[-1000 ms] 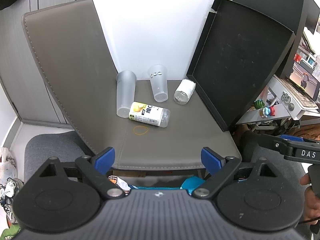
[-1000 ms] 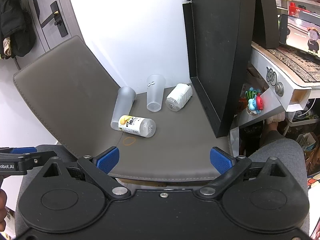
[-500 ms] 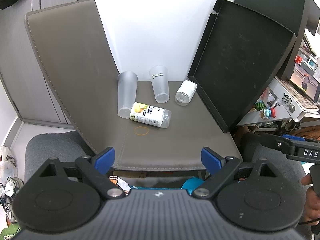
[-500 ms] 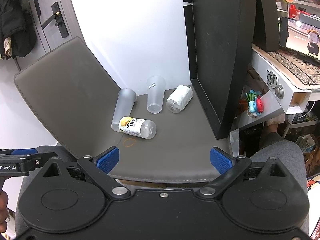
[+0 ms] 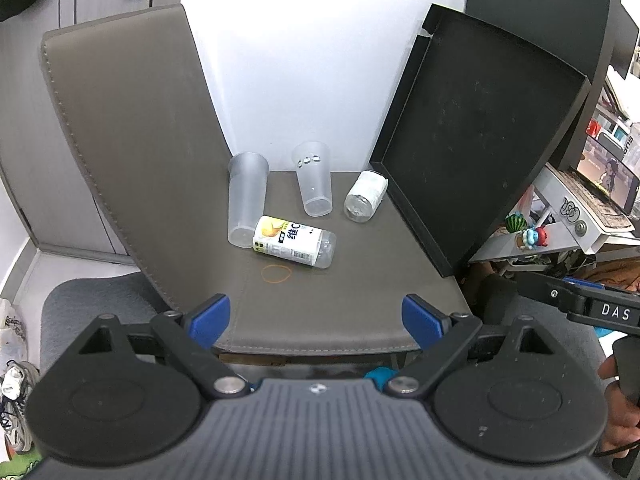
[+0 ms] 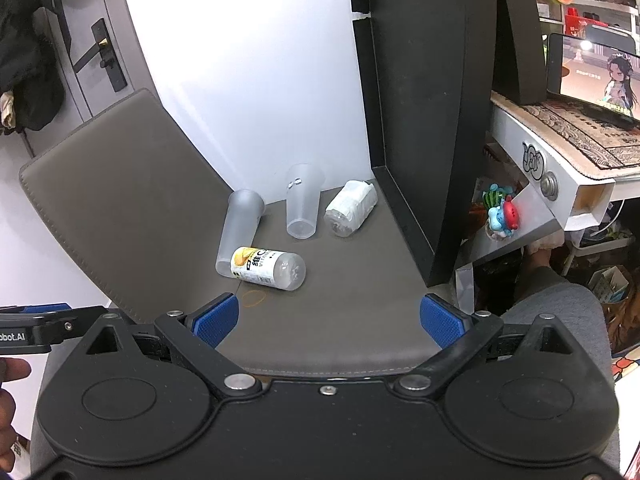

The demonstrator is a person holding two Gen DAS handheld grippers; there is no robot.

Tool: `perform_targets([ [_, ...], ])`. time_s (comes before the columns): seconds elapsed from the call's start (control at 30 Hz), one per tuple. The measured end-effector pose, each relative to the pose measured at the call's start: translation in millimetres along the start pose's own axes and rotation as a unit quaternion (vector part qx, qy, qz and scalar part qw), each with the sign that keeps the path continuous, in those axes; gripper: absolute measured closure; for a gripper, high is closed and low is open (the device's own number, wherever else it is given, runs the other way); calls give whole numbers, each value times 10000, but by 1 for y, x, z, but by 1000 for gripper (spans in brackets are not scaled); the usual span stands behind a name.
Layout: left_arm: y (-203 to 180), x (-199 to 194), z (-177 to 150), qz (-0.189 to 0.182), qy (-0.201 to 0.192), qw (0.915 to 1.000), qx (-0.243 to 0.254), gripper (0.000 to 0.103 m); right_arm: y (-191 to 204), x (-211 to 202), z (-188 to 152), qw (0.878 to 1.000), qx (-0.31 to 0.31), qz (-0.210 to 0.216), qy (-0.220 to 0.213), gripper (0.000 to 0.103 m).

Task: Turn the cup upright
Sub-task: 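Move the left gripper toward the paper-wrapped cup lying on its side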

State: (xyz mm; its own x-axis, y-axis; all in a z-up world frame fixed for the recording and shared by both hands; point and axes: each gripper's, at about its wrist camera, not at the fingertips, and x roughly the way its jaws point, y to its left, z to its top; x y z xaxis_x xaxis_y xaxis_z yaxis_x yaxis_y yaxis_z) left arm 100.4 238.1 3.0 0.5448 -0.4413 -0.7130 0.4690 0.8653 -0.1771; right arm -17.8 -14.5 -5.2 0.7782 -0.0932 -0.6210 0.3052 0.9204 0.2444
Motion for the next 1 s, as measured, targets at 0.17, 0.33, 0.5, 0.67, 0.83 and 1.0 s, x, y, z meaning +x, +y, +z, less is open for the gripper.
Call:
perform_targets([
  [0.17,-2,13,5,-86,69,9999,31,11,-1,5,0,9999,39,-14,-94,5],
  [0.33,-8,26,13,-197,111,9997,108,11,-1,14,4,9997,94,-79,-194,6],
  [0.5,-13,42,24,-275,151,9993,190,11,-5,24,5,9993,231,-120,-257,6],
  [0.67,-18,59,36,-362,182,9987,317,12,-14,35,8,9980,460,-225,-382,6],
  [0.83,-20,81,49,-455,288,9981,314,12,-23,48,10,9963,744,-128,-410,5],
  [1.0,-29,104,61,-574,423,9961,523,12,-26,63,11,9949,866,-292,-427,5],
])
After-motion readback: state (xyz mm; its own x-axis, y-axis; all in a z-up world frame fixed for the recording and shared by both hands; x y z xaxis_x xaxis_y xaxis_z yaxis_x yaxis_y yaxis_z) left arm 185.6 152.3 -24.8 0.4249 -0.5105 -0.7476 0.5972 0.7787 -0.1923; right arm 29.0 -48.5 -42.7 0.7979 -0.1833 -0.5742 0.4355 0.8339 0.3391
